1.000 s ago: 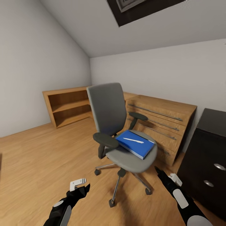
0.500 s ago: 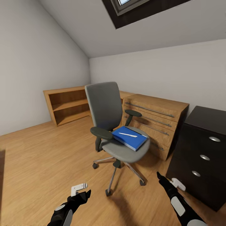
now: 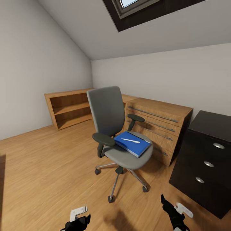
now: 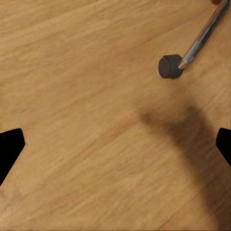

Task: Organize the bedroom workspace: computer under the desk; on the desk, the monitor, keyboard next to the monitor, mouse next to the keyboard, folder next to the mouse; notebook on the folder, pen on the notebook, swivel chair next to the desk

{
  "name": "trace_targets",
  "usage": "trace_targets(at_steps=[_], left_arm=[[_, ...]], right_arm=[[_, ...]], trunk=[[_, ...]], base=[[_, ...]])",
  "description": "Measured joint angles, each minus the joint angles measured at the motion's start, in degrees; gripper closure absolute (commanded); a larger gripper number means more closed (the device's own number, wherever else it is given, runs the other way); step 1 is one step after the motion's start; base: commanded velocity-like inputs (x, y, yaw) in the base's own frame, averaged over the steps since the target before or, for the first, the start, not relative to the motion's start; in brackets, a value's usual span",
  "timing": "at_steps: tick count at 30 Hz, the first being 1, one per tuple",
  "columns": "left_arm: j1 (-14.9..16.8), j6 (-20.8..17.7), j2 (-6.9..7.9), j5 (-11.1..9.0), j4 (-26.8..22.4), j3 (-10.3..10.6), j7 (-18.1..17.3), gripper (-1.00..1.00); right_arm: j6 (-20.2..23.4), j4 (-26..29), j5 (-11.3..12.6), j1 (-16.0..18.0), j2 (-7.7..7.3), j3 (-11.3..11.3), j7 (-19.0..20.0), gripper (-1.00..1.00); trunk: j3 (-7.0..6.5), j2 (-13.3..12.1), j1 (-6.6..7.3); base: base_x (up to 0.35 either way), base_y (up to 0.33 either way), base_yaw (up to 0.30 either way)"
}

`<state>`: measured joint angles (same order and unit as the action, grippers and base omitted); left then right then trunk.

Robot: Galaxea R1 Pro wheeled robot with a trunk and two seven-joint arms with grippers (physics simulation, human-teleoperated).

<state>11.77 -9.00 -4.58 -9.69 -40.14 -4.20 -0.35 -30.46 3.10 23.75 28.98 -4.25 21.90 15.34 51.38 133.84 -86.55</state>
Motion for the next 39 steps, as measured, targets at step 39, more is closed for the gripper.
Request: trace_targets(at_steps=[39], left_arm=[[0.00,7.89,-0.56,-0.05,10.50,0.38,14.24,-1.00]], right_arm=[[-10.31,-3.30,-10.32,-4.38,1.65,0.06,-5.43,-1.00]], trunk=[[-7.00,-15.64,8.57]], base=[[-0.154,0.000,0.000]])
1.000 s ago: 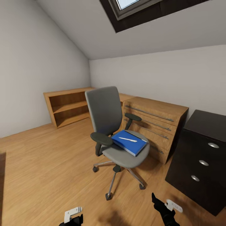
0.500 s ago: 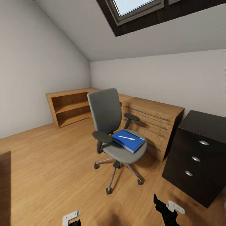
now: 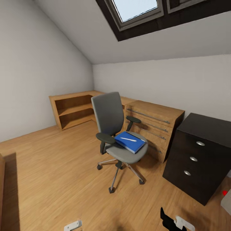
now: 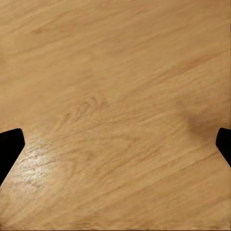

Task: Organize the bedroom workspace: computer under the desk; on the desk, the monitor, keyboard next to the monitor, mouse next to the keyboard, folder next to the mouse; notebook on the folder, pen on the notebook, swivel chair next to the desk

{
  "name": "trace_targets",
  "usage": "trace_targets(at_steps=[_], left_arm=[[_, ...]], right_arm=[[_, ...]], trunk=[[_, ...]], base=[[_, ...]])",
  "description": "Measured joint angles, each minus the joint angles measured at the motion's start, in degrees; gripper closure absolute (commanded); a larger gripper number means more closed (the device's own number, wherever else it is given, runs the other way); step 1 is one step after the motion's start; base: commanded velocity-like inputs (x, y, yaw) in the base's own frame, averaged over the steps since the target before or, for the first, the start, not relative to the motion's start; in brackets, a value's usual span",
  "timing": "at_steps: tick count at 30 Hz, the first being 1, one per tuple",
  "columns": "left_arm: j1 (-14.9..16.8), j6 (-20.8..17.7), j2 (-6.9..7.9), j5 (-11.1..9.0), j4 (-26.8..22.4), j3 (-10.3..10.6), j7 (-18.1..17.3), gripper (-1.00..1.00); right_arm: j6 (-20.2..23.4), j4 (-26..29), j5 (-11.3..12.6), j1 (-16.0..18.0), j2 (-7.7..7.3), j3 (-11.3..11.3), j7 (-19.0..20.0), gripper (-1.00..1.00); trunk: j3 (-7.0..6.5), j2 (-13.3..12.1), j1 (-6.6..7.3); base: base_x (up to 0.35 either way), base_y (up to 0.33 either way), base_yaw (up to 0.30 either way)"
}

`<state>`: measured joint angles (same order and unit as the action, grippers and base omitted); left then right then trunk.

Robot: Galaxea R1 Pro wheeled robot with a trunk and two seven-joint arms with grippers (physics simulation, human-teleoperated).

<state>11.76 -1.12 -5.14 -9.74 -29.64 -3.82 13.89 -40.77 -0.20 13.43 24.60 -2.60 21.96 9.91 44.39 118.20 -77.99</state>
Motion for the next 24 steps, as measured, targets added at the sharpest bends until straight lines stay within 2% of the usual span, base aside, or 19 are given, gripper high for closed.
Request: trace_targets(at_steps=[8,13,24], left_arm=[[0.00,0.08,0.01,-0.19,5.74,2.20,-0.30,-1.00],[0.01,0.08,0.10,-0.24,6.19,2.26,-0.34,-1.00],[0.02,0.09,0.08,-0.21,6.36,2.29,-0.36,-1.00]], right_arm=[[-0.47,-0.58,-1.66,-0.71,0.40,-0.04,-0.03,-1.00],[-0.48,-0.66,-1.71,-0.74,0.49,-0.02,-0.05,-1.00],[-0.41,-0.68,-1.80,-0.75,0.52,-0.03,-0.03,-1.00]], trunk=[[-1.44,-3.21,1.76],[-2.36,-5.21,2.86],[-4.97,-9.63,5.28]], base=[[-0.003,0.000,0.000],[0.000,0.000,-0.021],[0.000,0.000,-0.174]])
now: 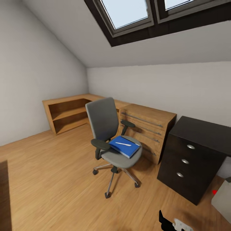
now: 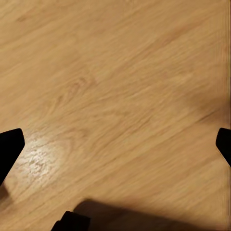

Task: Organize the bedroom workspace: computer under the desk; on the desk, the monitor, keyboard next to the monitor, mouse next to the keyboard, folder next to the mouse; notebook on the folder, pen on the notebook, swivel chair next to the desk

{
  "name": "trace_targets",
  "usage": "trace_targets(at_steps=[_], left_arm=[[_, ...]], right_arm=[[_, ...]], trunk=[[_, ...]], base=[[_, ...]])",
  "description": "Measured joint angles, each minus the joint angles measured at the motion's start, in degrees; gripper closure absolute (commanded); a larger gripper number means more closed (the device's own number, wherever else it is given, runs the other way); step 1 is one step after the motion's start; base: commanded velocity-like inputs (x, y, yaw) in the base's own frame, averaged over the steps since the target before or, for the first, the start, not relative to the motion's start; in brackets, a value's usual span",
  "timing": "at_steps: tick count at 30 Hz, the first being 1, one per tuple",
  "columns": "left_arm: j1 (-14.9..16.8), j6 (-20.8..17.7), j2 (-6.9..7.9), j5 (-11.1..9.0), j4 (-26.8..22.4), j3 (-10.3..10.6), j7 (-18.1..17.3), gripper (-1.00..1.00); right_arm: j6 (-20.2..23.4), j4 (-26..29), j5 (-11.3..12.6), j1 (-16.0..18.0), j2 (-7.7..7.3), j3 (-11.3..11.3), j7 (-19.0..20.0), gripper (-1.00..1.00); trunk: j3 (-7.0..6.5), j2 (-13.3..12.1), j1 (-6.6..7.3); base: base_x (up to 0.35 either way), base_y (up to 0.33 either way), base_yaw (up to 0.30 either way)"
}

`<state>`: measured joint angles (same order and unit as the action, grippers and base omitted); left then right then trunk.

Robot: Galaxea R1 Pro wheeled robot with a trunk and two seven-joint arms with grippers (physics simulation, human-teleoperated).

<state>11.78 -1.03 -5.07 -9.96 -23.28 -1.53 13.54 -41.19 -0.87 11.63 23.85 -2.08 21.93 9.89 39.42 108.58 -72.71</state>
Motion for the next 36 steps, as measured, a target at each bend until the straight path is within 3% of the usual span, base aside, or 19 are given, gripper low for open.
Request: trace_targets(at_steps=[11,25,28,36], left_arm=[[0.00,0.05,-0.05,0.07,0.07,0.04,0.00,-1.00],[-0.01,0.17,-0.09,0.12,1.78,0.57,-0.03,-1.00],[-0.03,2.41,-0.09,0.20,2.54,0.63,0.02,-1.00],[-0.03,3.84,-0.08,0.26,2.76,0.64,0.05,-1.00]], right_arm=[[0.09,0.00,-0.03,0.00,0.79,-0.01,0.06,-1.00],[0.20,-0.03,-0.01,0.00,1.11,0.01,0.06,-1.00],[0.15,-0.01,-0.01,0.00,1.11,0.01,0.06,-1.00],[-0.01,0.00,0.00,-0.24,1.05,0.02,0.06,-1.00]], trunk=[[-2.67,-4.41,2.42],[-5.32,-10.03,5.49],[-5.86,-11.23,6.15],[-7.30,-14.44,7.91]], base=[[0.000,0.000,-0.175],[0.000,0.000,-0.020],[0.000,0.000,0.000],[0.000,0.000,0.000]])
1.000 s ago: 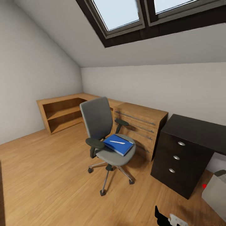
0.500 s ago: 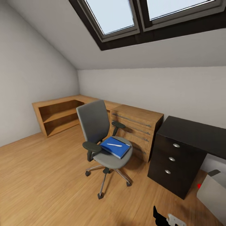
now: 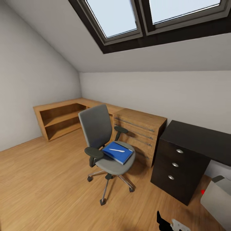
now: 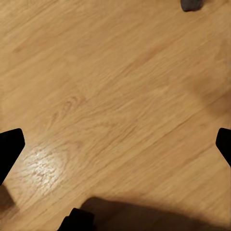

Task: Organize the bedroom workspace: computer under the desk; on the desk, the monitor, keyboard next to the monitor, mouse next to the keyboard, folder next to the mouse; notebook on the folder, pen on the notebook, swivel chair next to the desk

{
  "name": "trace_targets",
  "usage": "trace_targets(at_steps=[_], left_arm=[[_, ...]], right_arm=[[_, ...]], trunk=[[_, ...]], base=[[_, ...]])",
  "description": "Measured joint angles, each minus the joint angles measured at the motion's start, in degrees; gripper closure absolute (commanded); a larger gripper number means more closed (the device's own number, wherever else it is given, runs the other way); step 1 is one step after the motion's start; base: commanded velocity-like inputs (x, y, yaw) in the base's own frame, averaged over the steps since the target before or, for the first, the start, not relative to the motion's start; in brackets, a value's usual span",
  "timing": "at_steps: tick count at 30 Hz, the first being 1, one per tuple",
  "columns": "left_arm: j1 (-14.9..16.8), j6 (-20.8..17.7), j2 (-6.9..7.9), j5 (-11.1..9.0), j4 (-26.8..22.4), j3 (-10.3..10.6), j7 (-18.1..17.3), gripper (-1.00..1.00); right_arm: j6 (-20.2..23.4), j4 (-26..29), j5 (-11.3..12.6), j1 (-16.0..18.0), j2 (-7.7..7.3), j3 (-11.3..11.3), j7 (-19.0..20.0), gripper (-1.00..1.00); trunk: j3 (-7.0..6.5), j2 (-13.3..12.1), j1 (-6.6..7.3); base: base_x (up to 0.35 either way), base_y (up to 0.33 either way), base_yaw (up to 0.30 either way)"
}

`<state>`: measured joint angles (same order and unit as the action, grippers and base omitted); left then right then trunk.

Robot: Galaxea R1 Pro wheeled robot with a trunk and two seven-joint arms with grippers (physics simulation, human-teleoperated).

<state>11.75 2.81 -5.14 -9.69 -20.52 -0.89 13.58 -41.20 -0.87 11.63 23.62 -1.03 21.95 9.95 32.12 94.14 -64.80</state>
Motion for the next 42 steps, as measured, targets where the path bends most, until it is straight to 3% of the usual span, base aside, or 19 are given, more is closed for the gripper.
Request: trace_targets(at_steps=[4,7,11,15,20,23,27,42], left_arm=[[0.00,3.40,-0.01,-0.17,0.01,-0.19,0.03,-1.00],[0.00,8.42,0.02,-0.36,0.52,-0.32,0.20,-1.00],[-0.02,10.15,0.17,-0.31,6.84,-0.31,0.15,-1.00],[-0.01,12.32,0.46,-0.41,10.33,-0.27,0.11,-1.00],[0.00,13.63,0.92,-0.61,15.52,-0.34,0.04,-1.00],[0.00,14.27,2.11,-0.72,16.72,-0.41,0.06,-1.00],[0.00,14.50,2.45,-0.77,17.09,-0.50,0.11,-1.00],[0.01,14.54,2.34,-0.67,17.35,-0.57,0.05,-1.00]], right_arm=[[-1.41,0.07,-0.36,-0.53,0.03,0.00,0.00,-1.00],[-7.99,0.08,-2.54,-1.96,0.17,0.06,0.00,-1.00],[-15.69,0.08,-3.34,-4.93,0.20,0.15,0.03,-1.00],[-18.20,0.03,-3.68,-7.82,0.23,0.11,0.11,-1.00],[-16.63,-0.05,-3.63,-12.06,0.11,0.11,0.07,-1.00],[-12.64,-0.06,-3.57,-13.84,-0.02,0.11,0.00,-1.00],[-7.87,-0.01,-3.61,-14.43,-0.12,0.01,0.03,-1.00],[-7.00,0.00,-3.87,-14.53,0.23,-1.08,0.26,-1.00]], trunk=[[-0.72,-1.61,0.88],[-1.25,-2.81,1.54],[-1.97,-4.41,2.42],[-2.69,-6.02,3.30],[-3.59,-8.02,4.37],[-4.13,-9.23,5.02],[-4.14,-9.24,5.06],[-4.14,-9.25,5.04]], base=[[0.000,0.000,0.000],[0.000,0.000,0.000],[0.000,0.000,0.000],[0.000,0.000,0.000],[-0.172,0.026,0.000],[-0.281,0.069,0.000],[-0.081,0.019,0.000],[-0.078,0.076,-0.165]])
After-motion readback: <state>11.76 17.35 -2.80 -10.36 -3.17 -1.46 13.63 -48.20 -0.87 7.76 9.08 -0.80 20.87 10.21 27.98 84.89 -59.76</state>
